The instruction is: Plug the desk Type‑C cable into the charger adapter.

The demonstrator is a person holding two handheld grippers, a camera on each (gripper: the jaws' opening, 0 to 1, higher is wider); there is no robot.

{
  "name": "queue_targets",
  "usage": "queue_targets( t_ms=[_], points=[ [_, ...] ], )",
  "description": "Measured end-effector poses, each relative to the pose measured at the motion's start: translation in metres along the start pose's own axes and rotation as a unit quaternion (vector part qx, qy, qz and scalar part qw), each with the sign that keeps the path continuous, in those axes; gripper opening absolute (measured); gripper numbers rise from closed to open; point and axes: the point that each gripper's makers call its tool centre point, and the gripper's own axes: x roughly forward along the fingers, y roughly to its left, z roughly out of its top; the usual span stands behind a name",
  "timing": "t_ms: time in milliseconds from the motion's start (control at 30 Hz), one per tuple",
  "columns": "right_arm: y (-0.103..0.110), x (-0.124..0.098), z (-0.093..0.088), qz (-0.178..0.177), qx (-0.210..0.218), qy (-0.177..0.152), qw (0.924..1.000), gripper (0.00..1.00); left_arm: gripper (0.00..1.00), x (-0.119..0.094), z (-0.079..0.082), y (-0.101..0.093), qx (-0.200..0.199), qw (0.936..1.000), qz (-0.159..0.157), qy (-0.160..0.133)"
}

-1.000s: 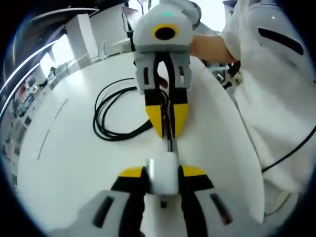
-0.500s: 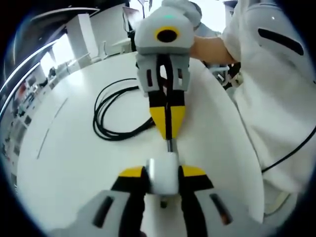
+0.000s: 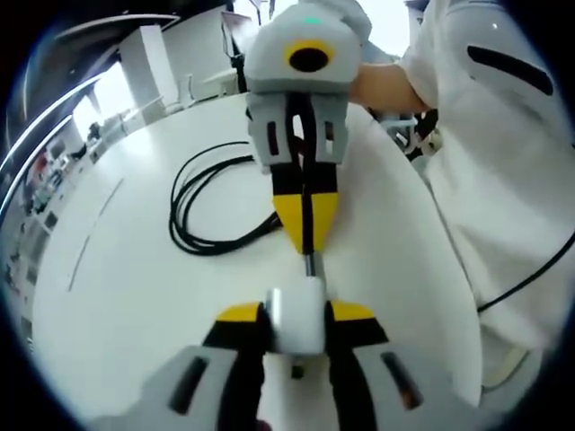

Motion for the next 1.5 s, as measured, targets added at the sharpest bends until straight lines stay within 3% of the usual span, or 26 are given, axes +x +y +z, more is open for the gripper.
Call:
queue_targets(
  t_ms=[100,167,400,467,600,667,800,933,1500],
  points=[
    [-0.004,0.0,-0.001,-0.015,-0.015,0.016,0.9996,0.0,0.22,0.0,0.0,0.0,-0.002,1.0,0.001,-0.003],
    [0.0,0.002,0.004,0.0,-0.009,0.006,0.9999,0.0,0.22,-0.001,-0.001,0.001,-0.002,1.0,0.004,-0.004],
    [0.001,0.001,0.0,-0.006,-0.007,0.019,0.9998,0.0,0.22,-0.002,-0.002,0.001,0.001,1.0,0.006,-0.003],
    [0.001,0.003,0.006,-0.005,-0.002,0.021,0.9998,0.0,0.23,-0.003,-0.001,0.001,0.002,1.0,0.007,-0.005],
    [0.006,0.003,0.005,0.004,0.016,0.004,0.9999,0.0,0.23,-0.003,-0.002,0.0,0.003,0.9999,0.005,-0.012],
    [0.0,0.002,0.005,-0.016,-0.016,0.003,0.9997,0.01,0.24,-0.003,-0.001,0.0,0.003,0.9999,0.005,-0.014],
    [0.007,-0.002,0.003,-0.01,-0.027,-0.001,0.9996,0.04,0.25,-0.002,-0.001,0.0,0.002,0.9999,0.004,-0.016],
    [0.004,-0.005,0.006,-0.008,-0.024,-0.014,0.9996,0.14,0.26,-0.002,-0.001,0.0,0.002,0.9999,0.005,-0.014],
    [-0.004,-0.015,-0.003,-0.024,-0.024,-0.009,0.9994,0.13,0.26,-0.004,0.001,0.002,-0.003,0.9997,0.012,-0.022]
  ],
)
